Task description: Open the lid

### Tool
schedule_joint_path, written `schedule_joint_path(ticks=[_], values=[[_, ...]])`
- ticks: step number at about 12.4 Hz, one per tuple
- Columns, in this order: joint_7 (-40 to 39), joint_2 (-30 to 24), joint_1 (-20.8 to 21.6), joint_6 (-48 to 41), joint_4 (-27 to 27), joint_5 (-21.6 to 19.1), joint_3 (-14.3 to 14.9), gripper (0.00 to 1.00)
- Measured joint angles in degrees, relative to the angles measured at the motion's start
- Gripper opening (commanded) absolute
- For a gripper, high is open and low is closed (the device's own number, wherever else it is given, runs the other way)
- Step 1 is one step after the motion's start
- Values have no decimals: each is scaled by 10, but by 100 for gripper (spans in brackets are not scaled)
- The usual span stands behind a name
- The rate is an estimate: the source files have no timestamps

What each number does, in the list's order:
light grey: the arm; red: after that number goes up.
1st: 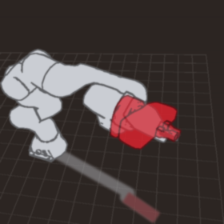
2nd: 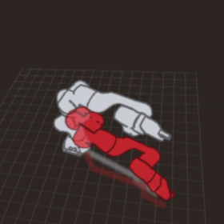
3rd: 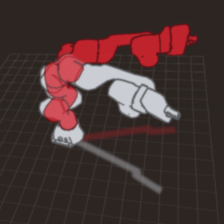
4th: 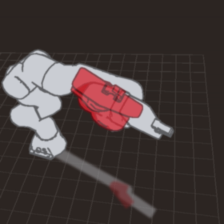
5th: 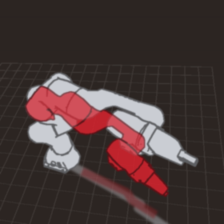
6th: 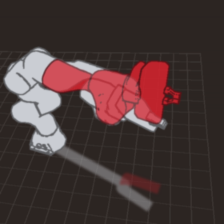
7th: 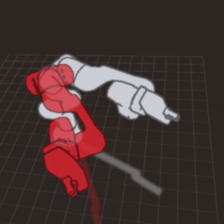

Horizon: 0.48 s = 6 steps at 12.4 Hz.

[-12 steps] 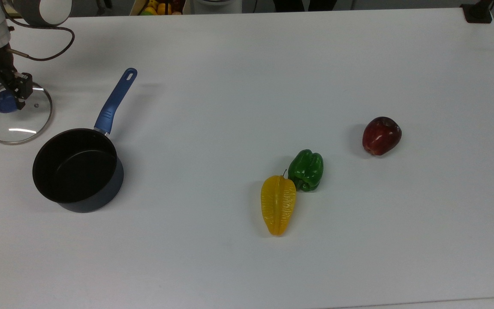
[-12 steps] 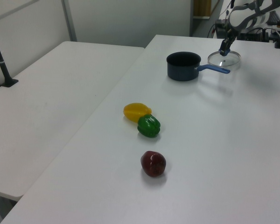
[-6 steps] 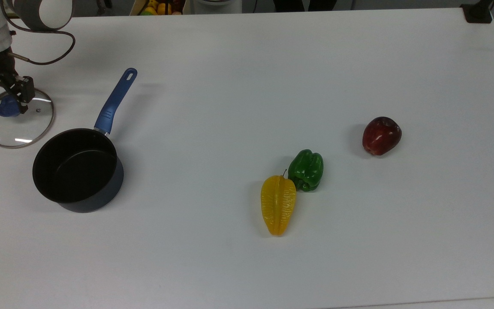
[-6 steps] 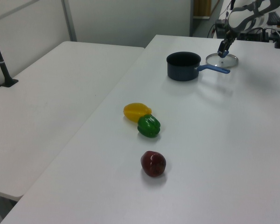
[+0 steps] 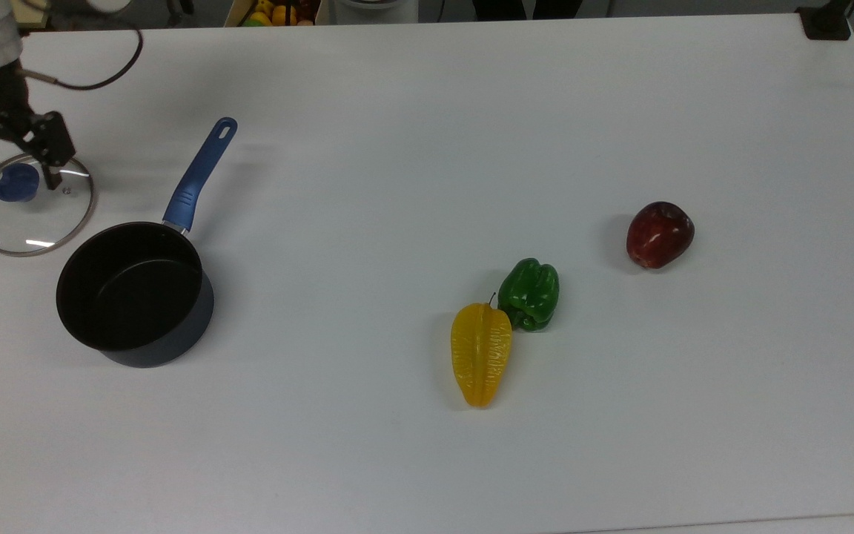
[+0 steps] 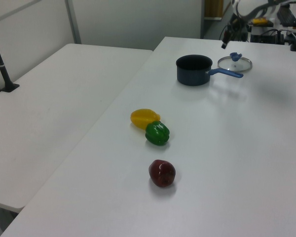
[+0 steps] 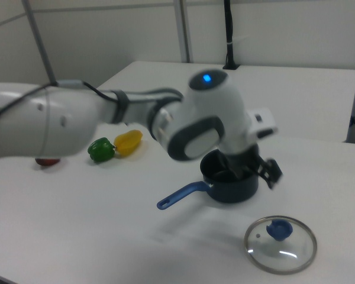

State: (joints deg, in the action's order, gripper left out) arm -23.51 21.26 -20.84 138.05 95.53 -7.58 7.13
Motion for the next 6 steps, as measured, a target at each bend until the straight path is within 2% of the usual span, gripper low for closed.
schedule_joint_path(ticks=[1, 4, 5, 6], values=[[28, -28, 28, -38, -4, 0, -1, 100], [153, -94, 135, -191, -22, 72, -5, 100], [198, -116, 179, -241, -27, 89, -6, 100], [217, -131, 206, -274, -29, 93, -6, 100]])
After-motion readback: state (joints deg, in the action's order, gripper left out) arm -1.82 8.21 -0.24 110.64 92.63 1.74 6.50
